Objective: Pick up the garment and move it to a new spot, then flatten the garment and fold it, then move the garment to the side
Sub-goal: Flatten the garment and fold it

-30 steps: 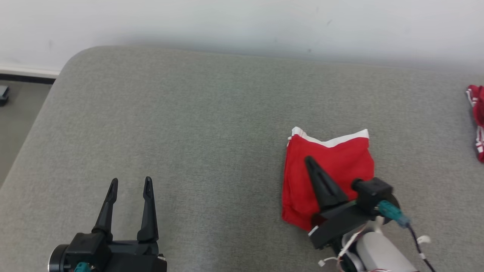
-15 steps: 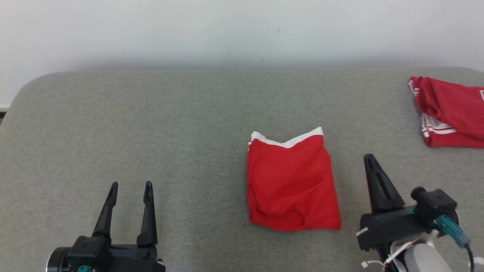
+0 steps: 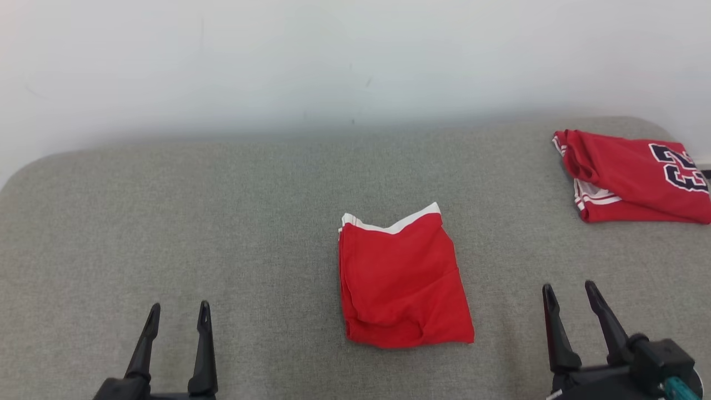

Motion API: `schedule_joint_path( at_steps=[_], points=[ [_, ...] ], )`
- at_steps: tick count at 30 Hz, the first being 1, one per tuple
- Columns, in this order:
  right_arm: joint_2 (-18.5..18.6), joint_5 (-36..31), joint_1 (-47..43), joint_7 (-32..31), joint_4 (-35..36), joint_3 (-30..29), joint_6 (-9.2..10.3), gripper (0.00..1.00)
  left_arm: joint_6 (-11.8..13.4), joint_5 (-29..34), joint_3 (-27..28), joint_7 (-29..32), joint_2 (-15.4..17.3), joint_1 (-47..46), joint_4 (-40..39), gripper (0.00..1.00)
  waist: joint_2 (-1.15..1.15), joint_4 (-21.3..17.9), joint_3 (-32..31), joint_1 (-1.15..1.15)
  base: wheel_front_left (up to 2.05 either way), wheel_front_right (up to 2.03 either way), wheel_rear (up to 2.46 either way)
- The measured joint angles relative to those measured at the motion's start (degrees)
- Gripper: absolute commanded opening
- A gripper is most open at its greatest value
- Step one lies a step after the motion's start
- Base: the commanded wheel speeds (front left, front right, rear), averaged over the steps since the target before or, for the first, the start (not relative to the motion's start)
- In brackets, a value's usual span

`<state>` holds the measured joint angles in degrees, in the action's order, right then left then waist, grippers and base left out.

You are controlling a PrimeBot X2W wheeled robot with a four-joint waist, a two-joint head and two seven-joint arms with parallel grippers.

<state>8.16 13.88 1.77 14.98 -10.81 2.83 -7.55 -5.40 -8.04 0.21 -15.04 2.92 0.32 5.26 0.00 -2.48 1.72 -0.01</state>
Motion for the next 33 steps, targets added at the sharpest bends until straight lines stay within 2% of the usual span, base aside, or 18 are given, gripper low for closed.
schedule_joint_path(
  at_steps=[10,33],
  points=[
    [-0.47,-1.10,-5.73,0.00,2.79,-1.11,0.00,1.00,-0.21,1.83,1.46,0.00,0.37,3.48,-1.02,1.00,0.00,0.77,-2.32,0.00,0.00,0.00,0.00],
    [-1.29,-1.32,-7.95,-0.01,3.37,-1.75,0.00,1.00,-0.93,2.22,2.85,0.00,1.44,5.65,-1.81,1.00,0.00,1.95,-2.88,0.01,0.00,0.00,0.00]
  ],
)
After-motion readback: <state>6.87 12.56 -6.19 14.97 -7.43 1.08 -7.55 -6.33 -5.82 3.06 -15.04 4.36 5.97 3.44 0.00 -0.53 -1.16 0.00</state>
